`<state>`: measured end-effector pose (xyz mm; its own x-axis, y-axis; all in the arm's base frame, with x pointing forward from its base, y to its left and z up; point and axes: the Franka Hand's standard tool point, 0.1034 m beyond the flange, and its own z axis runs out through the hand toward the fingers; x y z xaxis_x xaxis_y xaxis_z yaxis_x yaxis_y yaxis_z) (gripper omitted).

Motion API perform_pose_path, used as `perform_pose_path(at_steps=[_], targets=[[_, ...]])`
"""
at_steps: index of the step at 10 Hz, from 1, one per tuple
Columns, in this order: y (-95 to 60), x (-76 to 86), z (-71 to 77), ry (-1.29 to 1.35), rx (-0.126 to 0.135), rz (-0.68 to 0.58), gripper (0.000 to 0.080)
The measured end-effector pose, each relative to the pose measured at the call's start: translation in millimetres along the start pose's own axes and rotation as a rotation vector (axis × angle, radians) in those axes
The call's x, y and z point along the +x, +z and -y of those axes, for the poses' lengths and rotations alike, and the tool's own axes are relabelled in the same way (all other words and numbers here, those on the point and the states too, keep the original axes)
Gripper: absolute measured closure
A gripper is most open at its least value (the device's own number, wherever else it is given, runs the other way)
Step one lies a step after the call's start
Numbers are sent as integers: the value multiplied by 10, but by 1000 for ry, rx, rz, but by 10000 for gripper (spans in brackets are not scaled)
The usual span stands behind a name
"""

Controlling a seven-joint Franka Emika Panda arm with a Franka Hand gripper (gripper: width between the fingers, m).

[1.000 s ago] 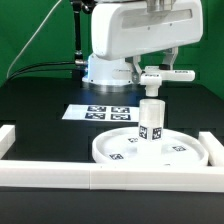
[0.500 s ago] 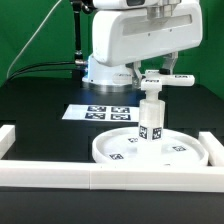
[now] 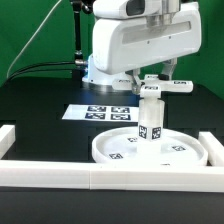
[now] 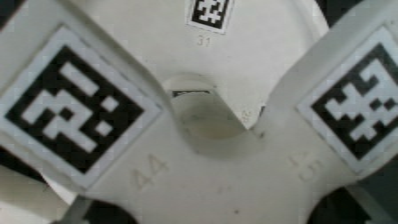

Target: Assemble round table

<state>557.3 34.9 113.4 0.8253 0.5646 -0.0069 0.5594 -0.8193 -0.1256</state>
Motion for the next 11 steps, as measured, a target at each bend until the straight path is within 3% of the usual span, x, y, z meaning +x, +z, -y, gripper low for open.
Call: perform_pose_path(at_steps=[3,11], targets=[[69,-11,10,0,6,8,351],[64,-14,-30,-1,0,1,351]])
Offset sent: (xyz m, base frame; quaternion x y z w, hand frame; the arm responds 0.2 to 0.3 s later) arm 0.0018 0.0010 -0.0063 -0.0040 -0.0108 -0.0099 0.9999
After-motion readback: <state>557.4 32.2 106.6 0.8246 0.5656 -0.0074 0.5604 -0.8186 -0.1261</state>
